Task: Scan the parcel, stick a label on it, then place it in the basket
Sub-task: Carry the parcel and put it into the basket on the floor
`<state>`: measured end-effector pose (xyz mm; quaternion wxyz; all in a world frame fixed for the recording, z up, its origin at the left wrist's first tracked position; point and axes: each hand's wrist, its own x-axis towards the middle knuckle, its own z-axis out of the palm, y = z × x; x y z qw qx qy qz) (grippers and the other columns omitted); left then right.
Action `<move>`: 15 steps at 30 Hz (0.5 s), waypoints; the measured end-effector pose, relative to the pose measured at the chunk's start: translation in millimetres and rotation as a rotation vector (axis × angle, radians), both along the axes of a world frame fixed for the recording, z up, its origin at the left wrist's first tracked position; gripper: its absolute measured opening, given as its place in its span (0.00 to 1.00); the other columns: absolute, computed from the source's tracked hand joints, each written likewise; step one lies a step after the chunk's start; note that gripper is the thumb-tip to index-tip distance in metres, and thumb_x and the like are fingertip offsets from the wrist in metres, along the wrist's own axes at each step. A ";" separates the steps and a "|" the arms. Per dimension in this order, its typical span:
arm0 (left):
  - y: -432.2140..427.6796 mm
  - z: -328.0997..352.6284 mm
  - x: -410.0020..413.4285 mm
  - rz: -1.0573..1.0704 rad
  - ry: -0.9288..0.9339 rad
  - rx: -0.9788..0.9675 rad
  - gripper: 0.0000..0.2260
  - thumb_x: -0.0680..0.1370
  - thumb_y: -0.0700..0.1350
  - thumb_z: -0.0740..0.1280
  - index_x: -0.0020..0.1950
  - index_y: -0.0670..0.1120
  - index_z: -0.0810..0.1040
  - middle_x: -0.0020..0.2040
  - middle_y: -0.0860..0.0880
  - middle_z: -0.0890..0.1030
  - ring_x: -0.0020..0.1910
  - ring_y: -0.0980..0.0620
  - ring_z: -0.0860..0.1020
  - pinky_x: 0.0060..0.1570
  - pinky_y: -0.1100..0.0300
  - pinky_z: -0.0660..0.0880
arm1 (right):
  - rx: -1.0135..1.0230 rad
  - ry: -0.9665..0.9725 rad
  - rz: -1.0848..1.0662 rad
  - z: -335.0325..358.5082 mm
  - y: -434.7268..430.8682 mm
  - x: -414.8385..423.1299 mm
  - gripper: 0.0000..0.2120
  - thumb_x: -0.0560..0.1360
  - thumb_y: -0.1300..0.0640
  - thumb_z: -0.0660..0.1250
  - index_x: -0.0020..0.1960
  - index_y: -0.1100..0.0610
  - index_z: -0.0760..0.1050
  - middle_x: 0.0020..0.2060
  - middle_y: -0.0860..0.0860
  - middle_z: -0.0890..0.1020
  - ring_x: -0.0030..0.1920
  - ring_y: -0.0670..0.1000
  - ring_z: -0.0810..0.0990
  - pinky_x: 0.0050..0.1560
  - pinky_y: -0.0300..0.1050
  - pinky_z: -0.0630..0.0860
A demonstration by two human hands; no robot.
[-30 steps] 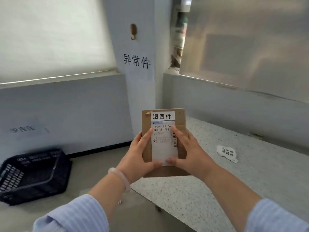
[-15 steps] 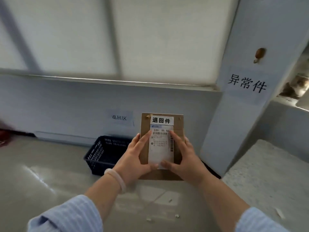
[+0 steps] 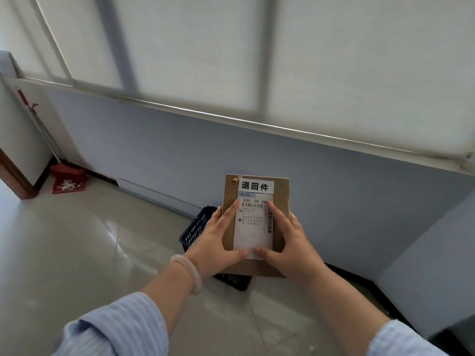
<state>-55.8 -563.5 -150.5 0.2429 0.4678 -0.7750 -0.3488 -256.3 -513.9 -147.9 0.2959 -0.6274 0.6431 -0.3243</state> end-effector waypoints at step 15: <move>-237.0 -21.2 36.1 0.000 -0.047 0.138 0.44 0.70 0.54 0.73 0.69 0.75 0.43 0.76 0.55 0.44 0.74 0.49 0.53 0.72 0.50 0.60 | 0.120 0.030 0.014 -24.0 -243.2 34.7 0.47 0.67 0.42 0.75 0.72 0.27 0.46 0.77 0.47 0.51 0.75 0.52 0.59 0.68 0.57 0.69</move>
